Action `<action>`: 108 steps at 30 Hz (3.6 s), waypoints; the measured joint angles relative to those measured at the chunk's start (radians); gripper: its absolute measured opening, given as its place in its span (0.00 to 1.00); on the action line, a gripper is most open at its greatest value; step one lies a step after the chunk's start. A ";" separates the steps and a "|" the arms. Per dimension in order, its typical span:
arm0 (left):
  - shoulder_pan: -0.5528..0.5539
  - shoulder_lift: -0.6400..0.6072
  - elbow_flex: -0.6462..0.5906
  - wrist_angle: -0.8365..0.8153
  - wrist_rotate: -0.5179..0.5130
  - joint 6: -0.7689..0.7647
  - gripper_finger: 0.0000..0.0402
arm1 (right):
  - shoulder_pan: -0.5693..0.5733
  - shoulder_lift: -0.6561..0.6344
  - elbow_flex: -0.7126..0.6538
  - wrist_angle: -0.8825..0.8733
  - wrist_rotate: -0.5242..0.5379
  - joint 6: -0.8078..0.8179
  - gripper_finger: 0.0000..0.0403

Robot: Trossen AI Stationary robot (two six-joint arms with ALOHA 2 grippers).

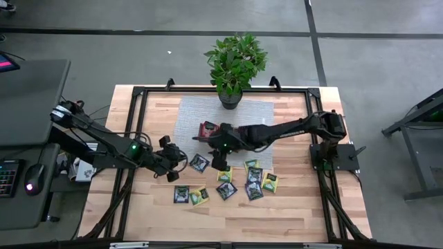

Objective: Pick & Place Tea
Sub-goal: Put the violet tea bag into the right section of the wooden organizer

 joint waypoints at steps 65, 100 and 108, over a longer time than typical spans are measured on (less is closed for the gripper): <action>0.536 0.133 -0.317 0.635 0.738 -0.116 0.52 | 0.053 0.327 0.001 0.237 -0.060 0.161 0.00; 0.536 0.328 -0.208 0.656 0.852 -0.194 0.18 | 0.053 0.330 -0.001 0.241 -0.060 0.146 0.00; 0.536 0.328 -0.208 0.657 0.853 -0.133 0.02 | 0.053 0.330 -0.002 0.244 -0.063 0.167 0.00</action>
